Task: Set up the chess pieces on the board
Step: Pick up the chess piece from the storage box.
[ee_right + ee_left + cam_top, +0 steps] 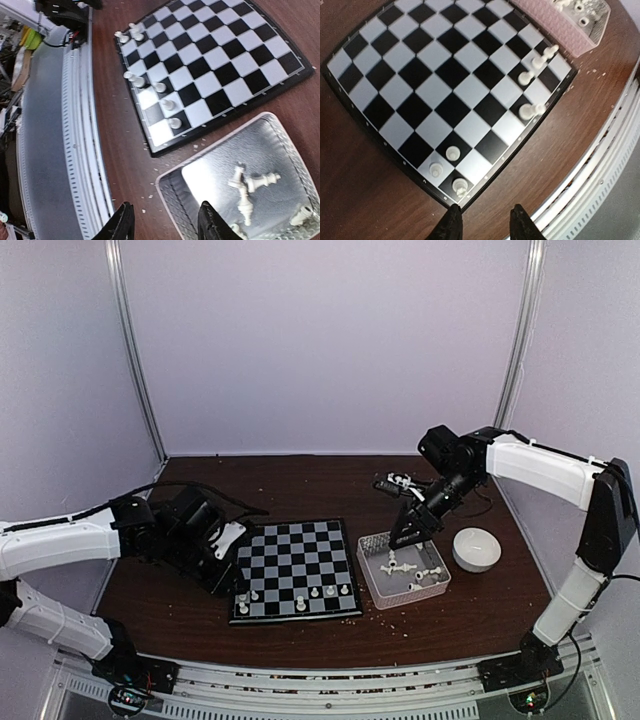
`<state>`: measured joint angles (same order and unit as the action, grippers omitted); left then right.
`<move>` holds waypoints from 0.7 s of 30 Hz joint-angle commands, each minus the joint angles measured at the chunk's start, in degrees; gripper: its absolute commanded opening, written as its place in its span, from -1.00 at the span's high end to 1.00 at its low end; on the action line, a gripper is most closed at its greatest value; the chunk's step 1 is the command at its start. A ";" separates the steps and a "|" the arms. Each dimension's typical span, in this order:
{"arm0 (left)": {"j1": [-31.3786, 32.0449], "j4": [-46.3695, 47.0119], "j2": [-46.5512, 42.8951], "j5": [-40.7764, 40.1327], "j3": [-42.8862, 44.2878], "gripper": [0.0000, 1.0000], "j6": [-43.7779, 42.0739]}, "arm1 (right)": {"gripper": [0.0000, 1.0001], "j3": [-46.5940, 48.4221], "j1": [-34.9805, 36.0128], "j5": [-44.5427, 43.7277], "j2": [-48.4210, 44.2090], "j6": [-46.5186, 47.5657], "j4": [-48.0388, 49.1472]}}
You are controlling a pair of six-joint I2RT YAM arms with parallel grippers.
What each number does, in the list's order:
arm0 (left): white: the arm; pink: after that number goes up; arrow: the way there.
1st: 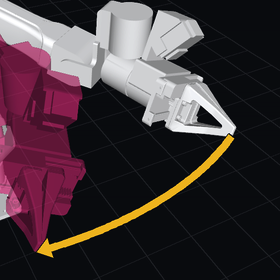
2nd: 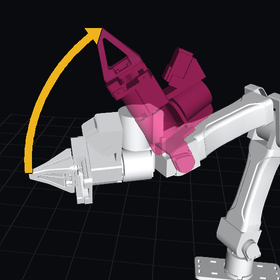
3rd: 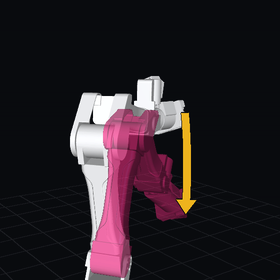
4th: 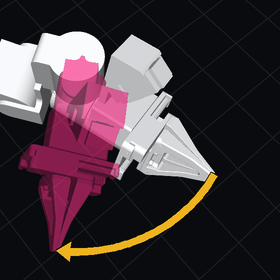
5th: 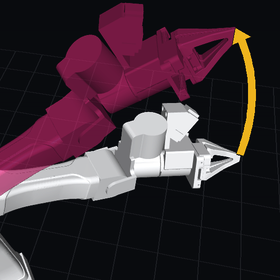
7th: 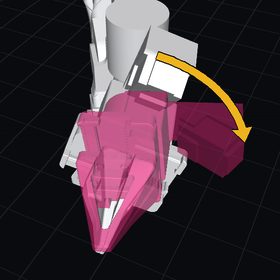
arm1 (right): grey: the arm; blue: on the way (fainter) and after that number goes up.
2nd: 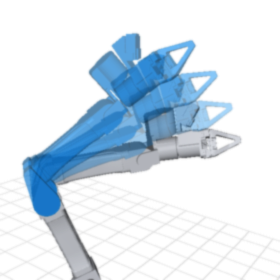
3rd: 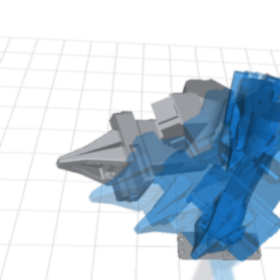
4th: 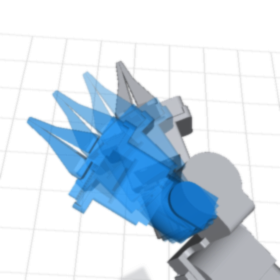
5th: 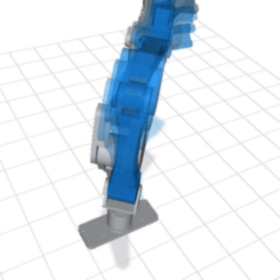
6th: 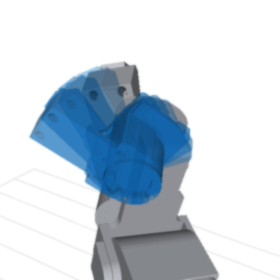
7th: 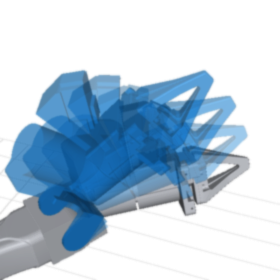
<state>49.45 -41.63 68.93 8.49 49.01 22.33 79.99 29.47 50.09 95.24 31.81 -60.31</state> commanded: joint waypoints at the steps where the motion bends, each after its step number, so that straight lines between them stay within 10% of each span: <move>1: 0.13 1.82 -0.26 0.14 8.36 0.34 -3.47 | 0.20 -0.90 -1.00 -15.87 3.01 -1.69 4.99; 15: 0.12 35.94 15.61 2.28 14.61 0.29 0.72 | 0.21 -9.36 0.68 -30.15 8.61 2.74 8.97; 21: 0.12 35.74 19.45 4.36 18.12 0.29 1.04 | 0.24 -10.02 4.43 -31.42 8.55 -1.29 13.80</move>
<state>49.54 -11.66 88.42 10.72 64.53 22.28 70.11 31.94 21.12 103.88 32.93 -50.94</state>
